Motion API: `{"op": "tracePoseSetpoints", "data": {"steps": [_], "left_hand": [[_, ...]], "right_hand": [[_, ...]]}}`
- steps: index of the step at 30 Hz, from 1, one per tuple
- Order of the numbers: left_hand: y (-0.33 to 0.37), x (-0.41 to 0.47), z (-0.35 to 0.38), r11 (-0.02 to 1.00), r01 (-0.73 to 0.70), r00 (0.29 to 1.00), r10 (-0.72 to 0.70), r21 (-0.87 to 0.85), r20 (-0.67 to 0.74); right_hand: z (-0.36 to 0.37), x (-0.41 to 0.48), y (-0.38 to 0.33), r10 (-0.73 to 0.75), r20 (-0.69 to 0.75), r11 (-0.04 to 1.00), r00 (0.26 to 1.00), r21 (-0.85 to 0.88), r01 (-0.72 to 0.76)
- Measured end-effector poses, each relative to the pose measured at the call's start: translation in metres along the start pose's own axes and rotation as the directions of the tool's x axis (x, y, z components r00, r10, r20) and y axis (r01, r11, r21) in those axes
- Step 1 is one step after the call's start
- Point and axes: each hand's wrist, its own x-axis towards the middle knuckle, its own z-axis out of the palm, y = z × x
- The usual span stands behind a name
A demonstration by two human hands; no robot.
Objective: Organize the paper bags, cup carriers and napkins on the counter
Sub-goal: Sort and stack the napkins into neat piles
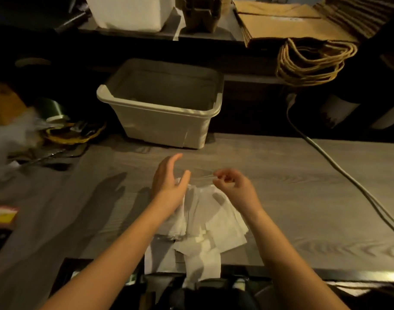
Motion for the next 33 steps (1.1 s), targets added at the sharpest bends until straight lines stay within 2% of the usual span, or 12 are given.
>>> {"op": "tracePoseSetpoints", "data": {"steps": [2, 4, 7, 9, 12, 18, 28, 33], "left_hand": [[-0.020, 0.000, 0.002, 0.993, 0.066, 0.998, -0.067, 0.097, 0.005], [-0.035, 0.001, -0.001, 0.982, 0.136, 0.985, -0.148, 0.134, 0.083], [-0.046, 0.003, -0.013, 0.954, 0.287, 0.911, -0.299, 0.084, 0.286], [-0.050, 0.009, -0.022, 0.933, 0.328, 0.859, -0.360, 0.148, 0.365], [-0.056, 0.013, -0.033, 0.913, 0.307, 0.812, -0.399, 0.270, 0.426], [-0.060, -0.001, -0.021, 0.911, 0.391, 0.743, -0.395, 0.129, 0.540], [-0.059, 0.020, 0.019, 0.919, 0.394, 0.822, -0.359, 0.015, 0.441], [-0.049, 0.050, 0.028, 0.927, 0.374, 0.849, -0.354, 0.027, 0.393]], "right_hand": [[0.009, -0.004, 0.021, 0.011, 0.002, 0.969, 1.000, -0.246, -0.011], [0.012, -0.010, 0.035, 0.076, 0.052, 0.901, 0.996, -0.432, -0.046], [0.010, -0.019, 0.042, 0.215, 0.150, 0.835, 0.965, -0.540, -0.101], [0.008, -0.025, 0.041, 0.261, 0.159, 0.836, 0.952, -0.530, -0.140], [0.005, -0.030, 0.042, 0.273, 0.149, 0.847, 0.951, -0.505, -0.164], [0.009, -0.036, 0.046, 0.289, 0.179, 0.865, 0.940, -0.469, -0.177], [0.027, -0.008, 0.045, 0.294, 0.083, 0.875, 0.952, -0.425, -0.233], [0.028, 0.021, 0.041, 0.280, 0.019, 0.885, 0.960, -0.394, -0.250]]}}
